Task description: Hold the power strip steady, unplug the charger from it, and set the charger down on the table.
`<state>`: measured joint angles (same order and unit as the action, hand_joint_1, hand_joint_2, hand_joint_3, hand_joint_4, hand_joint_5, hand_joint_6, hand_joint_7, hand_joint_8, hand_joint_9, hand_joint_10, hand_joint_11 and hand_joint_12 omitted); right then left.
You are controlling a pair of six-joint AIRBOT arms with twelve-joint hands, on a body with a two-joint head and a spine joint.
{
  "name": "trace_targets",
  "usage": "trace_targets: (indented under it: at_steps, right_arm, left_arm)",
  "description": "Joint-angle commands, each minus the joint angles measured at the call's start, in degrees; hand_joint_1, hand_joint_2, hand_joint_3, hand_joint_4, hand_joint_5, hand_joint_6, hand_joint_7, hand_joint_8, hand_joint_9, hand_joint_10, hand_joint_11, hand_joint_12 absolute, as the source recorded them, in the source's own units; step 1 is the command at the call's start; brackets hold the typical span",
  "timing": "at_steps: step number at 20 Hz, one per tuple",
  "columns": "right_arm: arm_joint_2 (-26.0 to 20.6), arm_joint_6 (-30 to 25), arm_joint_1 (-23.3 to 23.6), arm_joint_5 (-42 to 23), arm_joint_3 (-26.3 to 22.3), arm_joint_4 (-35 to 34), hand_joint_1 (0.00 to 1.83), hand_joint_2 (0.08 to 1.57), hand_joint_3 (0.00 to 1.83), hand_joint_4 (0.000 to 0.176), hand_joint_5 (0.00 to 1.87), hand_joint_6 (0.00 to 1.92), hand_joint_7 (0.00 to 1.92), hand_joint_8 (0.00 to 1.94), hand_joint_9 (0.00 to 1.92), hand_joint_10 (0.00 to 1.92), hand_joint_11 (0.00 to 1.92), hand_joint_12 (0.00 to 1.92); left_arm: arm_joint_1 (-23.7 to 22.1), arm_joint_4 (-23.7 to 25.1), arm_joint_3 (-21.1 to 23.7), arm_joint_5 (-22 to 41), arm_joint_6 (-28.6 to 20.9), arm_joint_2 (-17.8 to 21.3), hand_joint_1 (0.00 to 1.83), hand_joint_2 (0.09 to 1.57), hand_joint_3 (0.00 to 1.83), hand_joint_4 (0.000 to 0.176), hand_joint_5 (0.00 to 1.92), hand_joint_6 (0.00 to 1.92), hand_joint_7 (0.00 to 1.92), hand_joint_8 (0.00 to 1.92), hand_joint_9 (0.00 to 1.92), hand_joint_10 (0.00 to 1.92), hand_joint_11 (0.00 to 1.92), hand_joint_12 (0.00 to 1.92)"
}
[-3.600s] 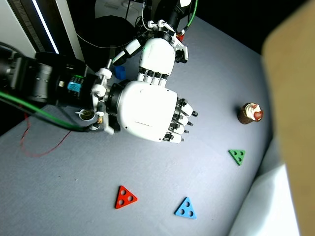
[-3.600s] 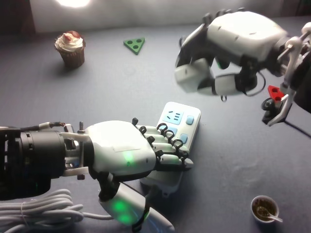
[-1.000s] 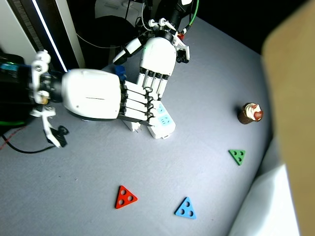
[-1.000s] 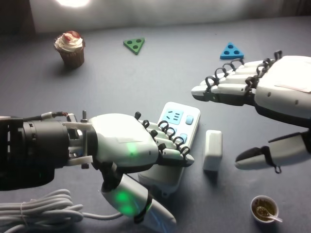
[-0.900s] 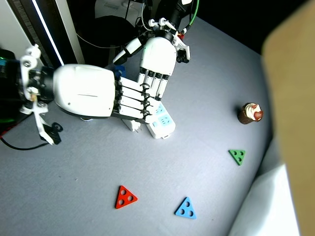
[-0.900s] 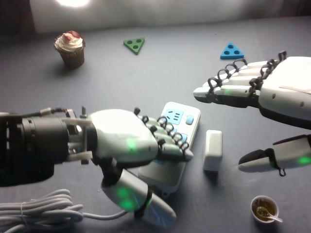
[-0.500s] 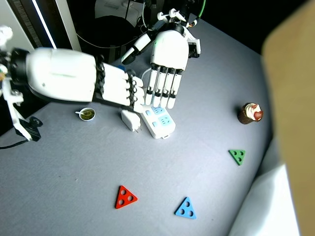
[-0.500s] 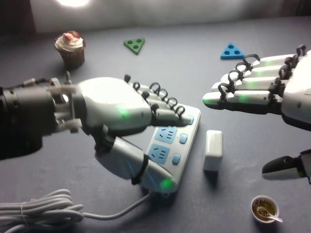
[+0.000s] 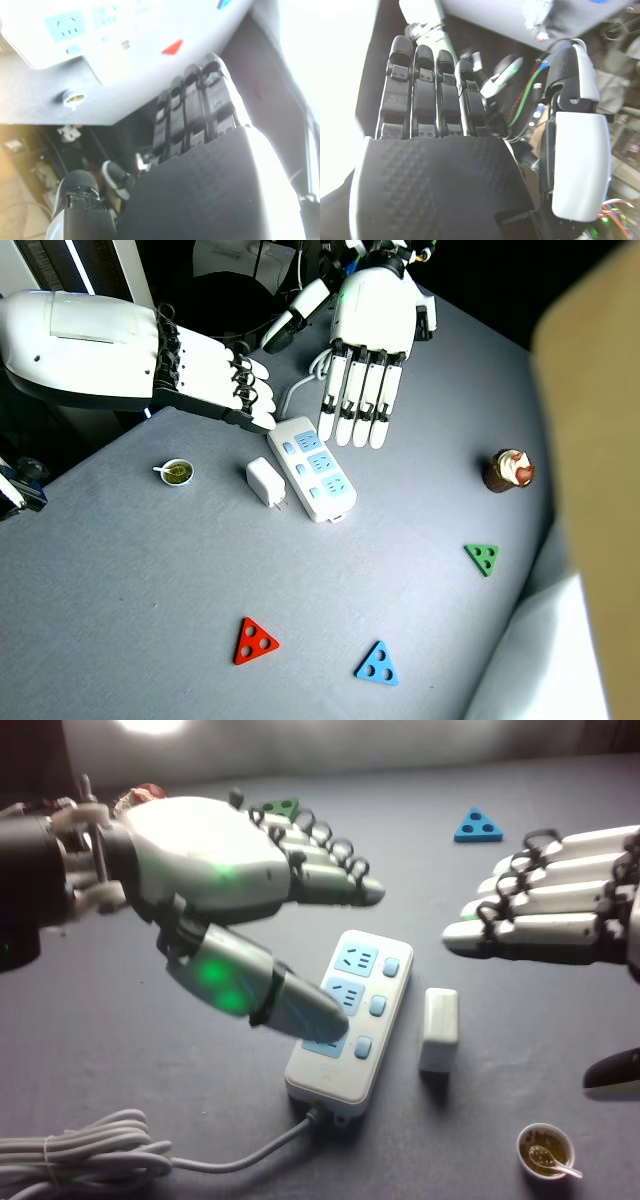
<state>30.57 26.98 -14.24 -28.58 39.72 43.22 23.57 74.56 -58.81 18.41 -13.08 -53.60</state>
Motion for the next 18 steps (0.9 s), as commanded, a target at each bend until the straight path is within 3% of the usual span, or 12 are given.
trace_targets:
  at_steps: [1, 3, 8, 9, 13, 15, 16, 18]
  right_arm:
    - [-0.74, -1.16, 0.8, -5.34, 0.16, -0.73, 0.69, 1.02, 0.01, 0.0, 0.25, 0.0, 0.3, 0.0, 0.3, 0.0, 0.29, 0.15]
    - [-1.88, -2.57, 1.31, -8.14, 0.32, 0.24, 0.62, 1.03, 0.01, 0.0, 0.28, 0.01, 0.32, 0.01, 0.32, 0.01, 0.29, 0.15]
    - [-2.61, -2.64, 2.81, -7.24, -0.4, 1.59, 0.55, 1.09, 0.01, 0.0, 0.28, 0.01, 0.32, 0.01, 0.31, 0.01, 0.28, 0.15]
    - [-2.6, -2.64, 2.81, -7.24, -0.56, 1.02, 0.44, 1.1, 0.01, 0.0, 0.27, 0.0, 0.24, 0.0, 0.22, 0.0, 0.21, 0.13]
    - [-2.58, -0.36, 2.82, -7.93, -0.54, -0.11, 0.41, 1.08, 0.0, 0.0, 0.24, 0.0, 0.23, 0.0, 0.19, 0.0, 0.15, 0.12]
    - [-2.58, 0.73, 2.88, -7.99, -0.37, -0.13, 0.52, 1.09, 0.0, 0.0, 0.35, 0.01, 0.33, 0.01, 0.28, 0.01, 0.22, 0.17]
    - [-2.58, 1.29, 2.94, -7.99, -0.3, -0.15, 0.49, 1.12, 0.0, 0.0, 0.34, 0.0, 0.36, 0.0, 0.33, 0.01, 0.07, 0.49]
    - [-2.58, 1.76, 2.98, -8.07, -0.21, -0.18, 0.41, 1.18, 0.01, 0.0, 0.24, 0.0, 0.28, 0.0, 0.27, 0.0, 0.01, 0.48]
  left_arm:
    - [-0.69, -1.39, -0.01, 2.95, -0.56, 0.42, 0.0, 0.98, 0.0, 0.0, 0.16, 0.0, 0.19, 0.01, 0.18, 0.01, 0.18, 0.02]
    - [-1.55, -1.37, -0.21, 2.97, -0.9, 0.51, 0.0, 0.99, 0.0, 0.0, 0.16, 0.0, 0.2, 0.01, 0.19, 0.01, 0.17, 0.02]
    - [-2.47, -1.35, 0.33, 3.57, -1.99, 1.03, 0.0, 0.99, 0.0, 0.0, 0.16, 0.0, 0.2, 0.0, 0.2, 0.01, 0.18, 0.02]
    - [-2.72, -1.33, 0.47, 3.66, -1.99, 1.01, 0.0, 1.01, 0.01, 0.0, 0.14, 0.0, 0.19, 0.0, 0.2, 0.01, 0.19, 0.03]
    - [-4.2, -0.75, 1.0, 3.97, -2.37, 0.93, 0.0, 1.04, 0.02, 0.0, 0.14, 0.01, 0.19, 0.01, 0.18, 0.01, 0.16, 0.01]
    - [-5.27, 2.9, 1.05, 4.37, -5.87, 1.28, 0.0, 1.05, 0.01, 0.0, 0.1, 0.0, 0.18, 0.0, 0.17, 0.0, 0.14, 0.01]
    - [-5.96, 4.8, 1.04, 4.41, -7.4, 1.5, 0.0, 1.05, 0.01, 0.0, 0.07, 0.01, 0.14, 0.01, 0.13, 0.01, 0.1, 0.01]
    - [-7.09, 7.68, 0.87, 4.38, -9.53, 1.92, 0.0, 1.04, 0.0, 0.0, 0.1, 0.02, 0.14, 0.01, 0.13, 0.01, 0.11, 0.02]
